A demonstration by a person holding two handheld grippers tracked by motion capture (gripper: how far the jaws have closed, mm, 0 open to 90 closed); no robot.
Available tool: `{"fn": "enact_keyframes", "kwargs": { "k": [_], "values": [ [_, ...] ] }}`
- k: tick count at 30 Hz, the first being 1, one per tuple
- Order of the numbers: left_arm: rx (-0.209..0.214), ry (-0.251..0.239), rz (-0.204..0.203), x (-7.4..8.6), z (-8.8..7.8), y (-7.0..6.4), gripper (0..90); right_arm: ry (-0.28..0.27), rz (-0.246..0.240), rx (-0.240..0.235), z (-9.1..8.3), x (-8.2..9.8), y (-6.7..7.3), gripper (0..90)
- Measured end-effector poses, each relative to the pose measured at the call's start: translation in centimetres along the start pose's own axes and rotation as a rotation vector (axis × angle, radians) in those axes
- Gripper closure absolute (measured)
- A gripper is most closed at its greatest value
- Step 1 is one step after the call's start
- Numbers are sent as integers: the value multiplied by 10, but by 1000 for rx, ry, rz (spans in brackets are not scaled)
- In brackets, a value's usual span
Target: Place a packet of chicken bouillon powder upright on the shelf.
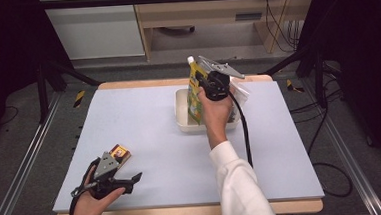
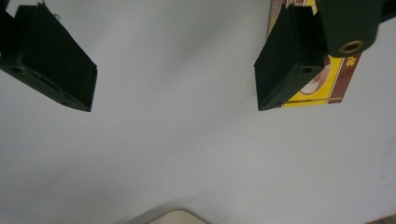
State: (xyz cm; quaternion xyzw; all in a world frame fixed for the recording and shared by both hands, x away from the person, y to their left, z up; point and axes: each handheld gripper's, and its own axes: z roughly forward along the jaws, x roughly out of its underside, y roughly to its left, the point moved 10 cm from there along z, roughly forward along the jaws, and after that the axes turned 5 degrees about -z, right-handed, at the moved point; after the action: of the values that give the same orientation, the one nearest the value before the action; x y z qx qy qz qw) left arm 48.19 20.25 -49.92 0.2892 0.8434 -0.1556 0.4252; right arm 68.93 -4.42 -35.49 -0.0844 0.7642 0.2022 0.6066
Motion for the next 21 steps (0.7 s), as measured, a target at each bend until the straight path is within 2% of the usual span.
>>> {"fn": "enact_keyframes", "kwargs": {
  "k": [8,10,16,21],
  "values": [
    [-1,2,4,0,1,-1,129,-22,-18,-11,6,-5,-3,900],
    [-1,2,4,0,1,0,129,-37,-29,-20,9,-6,-2,900],
    [-4,2,9,0,1,0,129,-56,-103,-38,13,1,3,900],
    [-3,6,13,0,2,-1,129,-73,-112,-47,10,2,1,900]
  ]
}}
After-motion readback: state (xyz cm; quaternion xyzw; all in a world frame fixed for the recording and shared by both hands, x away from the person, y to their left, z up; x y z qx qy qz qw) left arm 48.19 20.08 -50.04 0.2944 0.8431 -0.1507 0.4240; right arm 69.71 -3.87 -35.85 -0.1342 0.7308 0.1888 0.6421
